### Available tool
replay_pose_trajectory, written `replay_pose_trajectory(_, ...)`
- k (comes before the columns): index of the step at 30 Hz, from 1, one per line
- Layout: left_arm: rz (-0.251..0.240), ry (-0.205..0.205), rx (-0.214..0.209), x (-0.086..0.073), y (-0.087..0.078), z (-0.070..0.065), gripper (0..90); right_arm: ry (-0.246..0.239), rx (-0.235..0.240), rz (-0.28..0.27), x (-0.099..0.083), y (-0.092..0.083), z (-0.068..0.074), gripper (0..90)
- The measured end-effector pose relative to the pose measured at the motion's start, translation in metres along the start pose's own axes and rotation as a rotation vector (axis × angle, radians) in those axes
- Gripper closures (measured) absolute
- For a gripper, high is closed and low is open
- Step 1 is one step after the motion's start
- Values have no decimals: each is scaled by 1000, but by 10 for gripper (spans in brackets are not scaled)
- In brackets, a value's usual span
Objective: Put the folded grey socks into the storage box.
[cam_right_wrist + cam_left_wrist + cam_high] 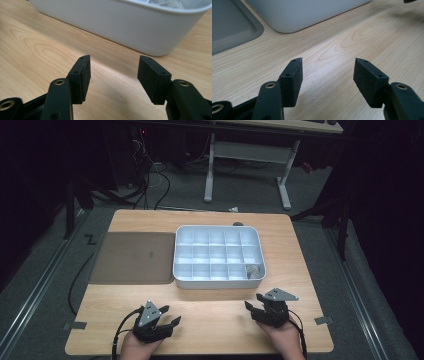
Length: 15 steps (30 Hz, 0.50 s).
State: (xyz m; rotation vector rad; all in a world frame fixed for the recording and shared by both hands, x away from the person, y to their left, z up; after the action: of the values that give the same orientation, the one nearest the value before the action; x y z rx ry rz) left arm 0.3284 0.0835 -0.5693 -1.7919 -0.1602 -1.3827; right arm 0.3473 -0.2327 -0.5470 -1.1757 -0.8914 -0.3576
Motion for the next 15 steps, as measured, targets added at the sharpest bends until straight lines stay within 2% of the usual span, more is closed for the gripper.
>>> replay_pose_trajectory(3, -15, -12, 8, 2, -3, 1, 407, 31, -4, -41, -12, 2, 2, 421)
replay_pose_trajectory(4, -23, -18, 8, 3, -5, 1, 406, 40, -9, -69, -17, -2, 4, 421)
replay_pose_trajectory(5, -31, -23, 9, 4, -6, 1, 406, 65, -19, -120, -22, -6, 4, 455)
replay_pose_trajectory(6, -39, -21, 10, 5, -8, 1, 405, 80, 5, -134, -27, -8, 6, 432)
replay_pose_trajectory(7, -46, -16, 13, 6, -9, 0, 405, 49, 32, -93, -31, -8, 10, 419)
replay_pose_trajectory(8, -46, -10, 15, 7, -9, 0, 405, -6, 0, -83, -33, -11, 9, 421)
replay_pose_trajectory(9, -44, -9, 16, 7, -9, 0, 404, -13, -29, -97, -33, -14, 7, 428)
replay_pose_trajectory(11, -41, -17, 15, 7, -7, 0, 404, 49, 13, -115, -31, -16, 3, 428)
replay_pose_trajectory(12, -40, -18, 13, 7, -6, 0, 403, 69, 16, -119, -31, -16, 0, 426)
replay_pose_trajectory(15, -36, -3, 9, 7, -6, -3, 400, 62, 0, -102, -34, -14, -2, 425)
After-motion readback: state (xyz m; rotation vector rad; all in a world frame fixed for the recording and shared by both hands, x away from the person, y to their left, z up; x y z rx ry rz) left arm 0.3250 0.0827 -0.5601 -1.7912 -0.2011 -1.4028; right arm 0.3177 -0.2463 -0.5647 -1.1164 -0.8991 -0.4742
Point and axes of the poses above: each handheld gripper's, and its own axes: y roughly forward along the jaws, x roughly out of its top, z roughly to its left, the point moved 7 cm from there along y, roughly forward along the jaws, and after that the axes turned 5 degrees about y, right-handed, at the moved point
